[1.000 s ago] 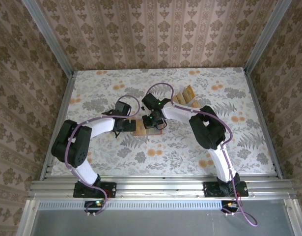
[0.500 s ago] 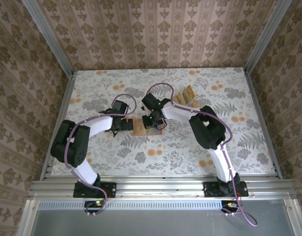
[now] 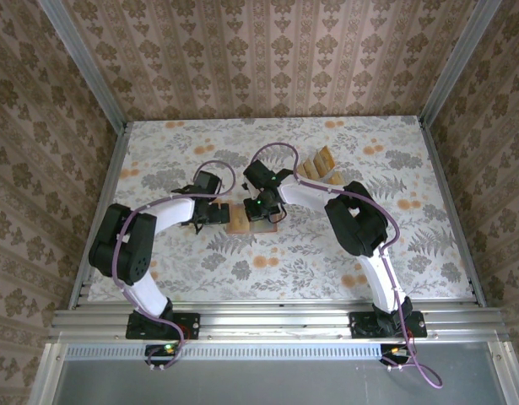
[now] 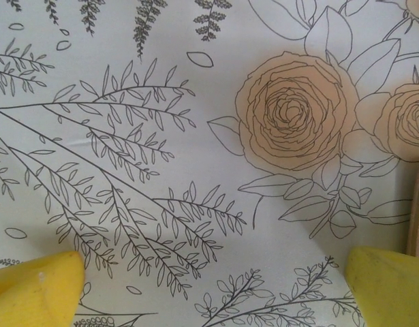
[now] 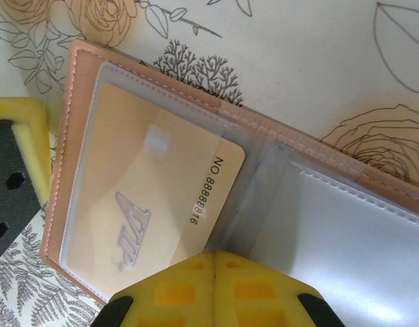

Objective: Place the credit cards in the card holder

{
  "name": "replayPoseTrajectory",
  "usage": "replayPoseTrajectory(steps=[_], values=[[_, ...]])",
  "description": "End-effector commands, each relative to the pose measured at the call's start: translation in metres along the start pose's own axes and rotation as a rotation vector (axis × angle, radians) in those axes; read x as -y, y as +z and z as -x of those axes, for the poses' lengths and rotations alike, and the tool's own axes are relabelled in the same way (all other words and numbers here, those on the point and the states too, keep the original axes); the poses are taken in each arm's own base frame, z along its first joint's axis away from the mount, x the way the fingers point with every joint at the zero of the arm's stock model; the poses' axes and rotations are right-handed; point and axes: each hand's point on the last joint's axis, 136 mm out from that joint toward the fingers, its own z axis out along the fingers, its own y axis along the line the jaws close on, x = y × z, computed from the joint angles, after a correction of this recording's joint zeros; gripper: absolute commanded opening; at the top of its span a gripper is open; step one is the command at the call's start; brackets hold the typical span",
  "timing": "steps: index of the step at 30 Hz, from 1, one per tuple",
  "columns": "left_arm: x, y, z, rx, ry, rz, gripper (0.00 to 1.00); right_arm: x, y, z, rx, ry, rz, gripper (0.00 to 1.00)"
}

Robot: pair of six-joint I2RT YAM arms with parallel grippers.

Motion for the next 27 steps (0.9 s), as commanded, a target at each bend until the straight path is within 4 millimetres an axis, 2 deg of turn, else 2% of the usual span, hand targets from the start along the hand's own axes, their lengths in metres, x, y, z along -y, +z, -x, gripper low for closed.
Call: replayPoseTrajectory(steps=[1, 11, 19, 21, 27], values=[[0.000, 0.021, -0.023, -0.083, 0.031, 0.022, 1.00, -0.011, 0.007, -0.003, -0.025, 0.005, 0.035, 0.00], [0.000, 0.024, -0.029, -0.091, 0.027, 0.024, 1.00, -0.023, 0.012, -0.004, -0.037, 0.016, 0.090, 0.00], [0.000, 0.015, -0.024, -0.072, 0.023, 0.022, 1.00, -0.006, -0.001, -0.001, -0.014, 0.052, 0.061, 0.00], [-0.005, 0.011, -0.020, -0.064, 0.010, 0.027, 1.00, -0.004, -0.008, 0.006, 0.024, 0.050, 0.060, 0.00], [-0.016, 0.001, -0.009, -0.036, -0.024, 0.033, 1.00, 0.008, -0.020, 0.002, 0.044, 0.058, 0.034, 0.03]])
